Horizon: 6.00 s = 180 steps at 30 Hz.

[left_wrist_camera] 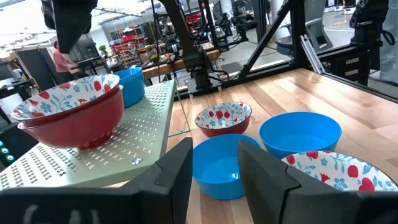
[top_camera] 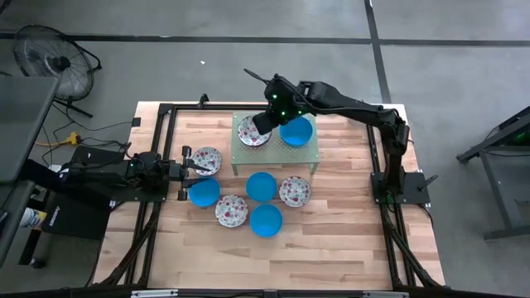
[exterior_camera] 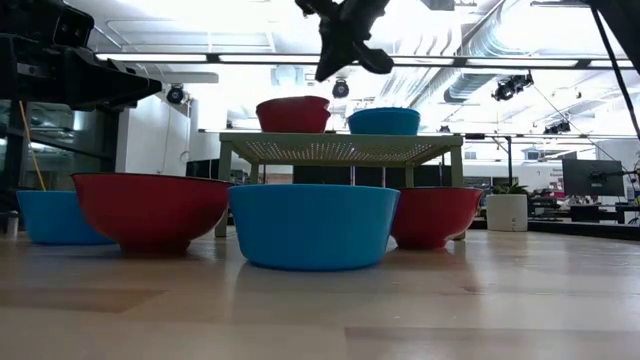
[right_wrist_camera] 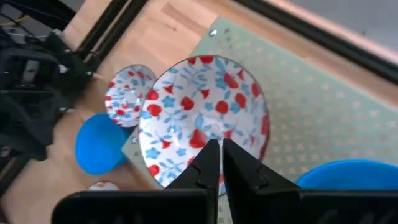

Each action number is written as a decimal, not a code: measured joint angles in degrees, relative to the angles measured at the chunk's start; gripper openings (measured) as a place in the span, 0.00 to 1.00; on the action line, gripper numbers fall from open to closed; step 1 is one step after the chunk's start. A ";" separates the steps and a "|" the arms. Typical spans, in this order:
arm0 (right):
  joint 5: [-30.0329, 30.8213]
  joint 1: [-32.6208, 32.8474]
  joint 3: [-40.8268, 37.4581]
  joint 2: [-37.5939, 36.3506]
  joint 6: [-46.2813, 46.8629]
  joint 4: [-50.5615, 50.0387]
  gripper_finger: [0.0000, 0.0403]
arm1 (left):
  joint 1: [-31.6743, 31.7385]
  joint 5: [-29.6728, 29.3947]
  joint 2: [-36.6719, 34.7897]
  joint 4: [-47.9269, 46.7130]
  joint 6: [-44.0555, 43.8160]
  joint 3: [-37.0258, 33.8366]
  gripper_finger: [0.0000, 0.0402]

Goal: Pick & Place Mini bowls
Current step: Stack the red patterned bowl on the red patterned bowl on the shelf, then stack the red patterned bowl on the stacked red patterned bowl on the shelf

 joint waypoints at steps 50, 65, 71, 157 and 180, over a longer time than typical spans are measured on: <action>26.10 8.88 -53.37 -15.98 -13.29 68.09 0.00 | 0.02 0.00 -0.01 -0.02 -0.01 0.00 0.31; 25.44 8.56 -53.37 -15.91 -12.78 67.31 0.00 | 0.01 0.00 0.00 -0.02 -0.01 0.00 0.31; 26.06 9.26 -51.35 -18.08 -12.09 64.07 0.00 | 0.01 0.00 0.00 -0.02 -0.02 0.00 0.31; -0.34 24.65 -61.79 -19.06 56.17 18.05 0.01 | 0.02 0.00 -0.02 -0.02 0.00 0.00 0.31; -1.91 24.74 -54.65 -22.37 52.48 12.73 0.00 | 0.01 0.00 -0.01 0.00 0.00 0.00 0.31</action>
